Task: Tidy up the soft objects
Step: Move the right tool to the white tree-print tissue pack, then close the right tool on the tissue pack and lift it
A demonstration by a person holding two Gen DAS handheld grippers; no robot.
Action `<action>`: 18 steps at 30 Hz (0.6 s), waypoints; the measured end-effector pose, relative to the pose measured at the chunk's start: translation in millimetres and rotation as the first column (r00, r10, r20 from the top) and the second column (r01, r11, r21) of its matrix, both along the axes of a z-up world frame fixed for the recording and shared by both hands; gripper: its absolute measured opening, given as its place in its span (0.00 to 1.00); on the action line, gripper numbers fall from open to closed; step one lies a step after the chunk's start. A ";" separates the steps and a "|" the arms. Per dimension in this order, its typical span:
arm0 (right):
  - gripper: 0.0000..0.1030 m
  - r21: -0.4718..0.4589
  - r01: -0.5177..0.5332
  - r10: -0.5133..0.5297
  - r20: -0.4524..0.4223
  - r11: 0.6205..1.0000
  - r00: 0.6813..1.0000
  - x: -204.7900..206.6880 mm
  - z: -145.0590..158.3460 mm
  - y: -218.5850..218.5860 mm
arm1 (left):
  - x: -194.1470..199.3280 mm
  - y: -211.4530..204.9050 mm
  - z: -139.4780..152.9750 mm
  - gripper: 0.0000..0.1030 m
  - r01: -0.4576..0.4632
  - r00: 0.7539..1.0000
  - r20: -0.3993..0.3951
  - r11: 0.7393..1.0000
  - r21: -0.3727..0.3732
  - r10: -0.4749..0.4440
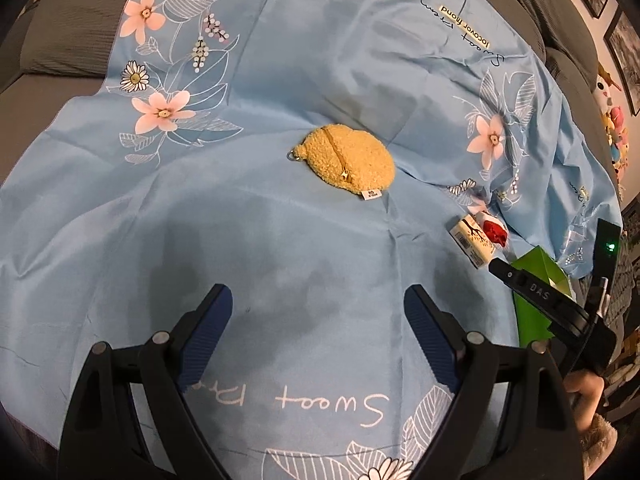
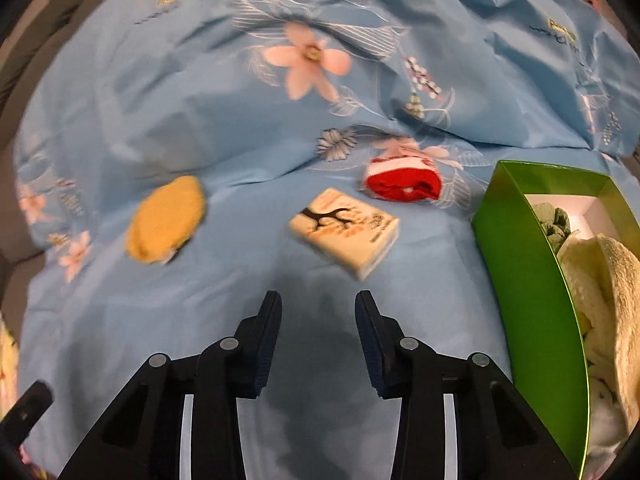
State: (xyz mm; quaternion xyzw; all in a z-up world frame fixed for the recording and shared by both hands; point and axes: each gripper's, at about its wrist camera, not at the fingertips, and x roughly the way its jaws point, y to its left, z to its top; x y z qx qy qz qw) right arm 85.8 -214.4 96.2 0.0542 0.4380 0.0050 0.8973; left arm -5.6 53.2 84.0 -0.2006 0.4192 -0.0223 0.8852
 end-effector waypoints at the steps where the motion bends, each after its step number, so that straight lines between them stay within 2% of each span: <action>1: 0.39 -0.004 -0.009 0.009 0.004 1.000 1.000 -1.0 3.2 1.4 | -1.7 -0.2 0.4 0.85 0.002 1.000 0.000 1.000 -0.003 -0.002; 2: 0.40 -0.011 -0.011 0.011 0.007 1.000 1.000 -0.4 6.7 2.0 | -3.0 -0.8 0.8 0.85 0.006 1.000 0.000 1.000 -0.002 -0.006; 3: 0.51 -0.015 -0.003 0.003 0.006 1.000 1.000 1.6 9.4 0.8 | -4.8 -1.8 1.2 0.85 0.011 1.000 0.000 1.000 0.002 -0.011; 4: 0.74 -0.013 0.013 -0.013 0.004 1.000 1.000 4.0 9.5 -3.0 | -5.4 -2.3 1.5 0.85 0.013 1.000 0.000 1.000 0.005 -0.013; 6: 0.94 0.015 0.068 -0.069 0.008 0.998 0.998 11.3 11.7 -10.2 | -5.0 -2.5 1.1 0.85 0.015 1.000 -0.004 1.000 0.009 -0.015; 8: 0.94 0.037 0.109 -0.109 -0.020 0.993 0.994 23.9 8.9 -16.0 | -2.4 -1.7 0.5 0.85 0.013 1.000 -0.016 1.000 0.000 -0.013; 11: 0.94 0.053 0.167 -0.161 -0.099 0.985 0.982 50.2 0.6 -20.8 | 2.3 -0.9 1.0 0.85 0.016 1.000 -0.013 0.998 -0.055 -0.017; 14: 0.94 0.059 0.198 -0.189 -0.128 0.979 0.974 75.2 -6.8 -21.4 | 8.0 -6.1 -2.2 0.85 0.049 0.998 -0.024 0.997 -0.064 -0.051; 16: 0.94 0.043 0.278 -0.269 -0.147 0.960 0.952 89.1 -16.1 -24.3 | 11.3 -7.5 -6.2 0.85 0.054 0.997 -0.045 0.997 -0.054 -0.056; 18: 0.94 0.068 0.346 -0.333 -0.157 0.936 0.930 95.1 -24.6 -27.4 | 14.3 -4.6 -9.8 0.85 0.043 0.997 -0.056 0.997 -0.058 -0.046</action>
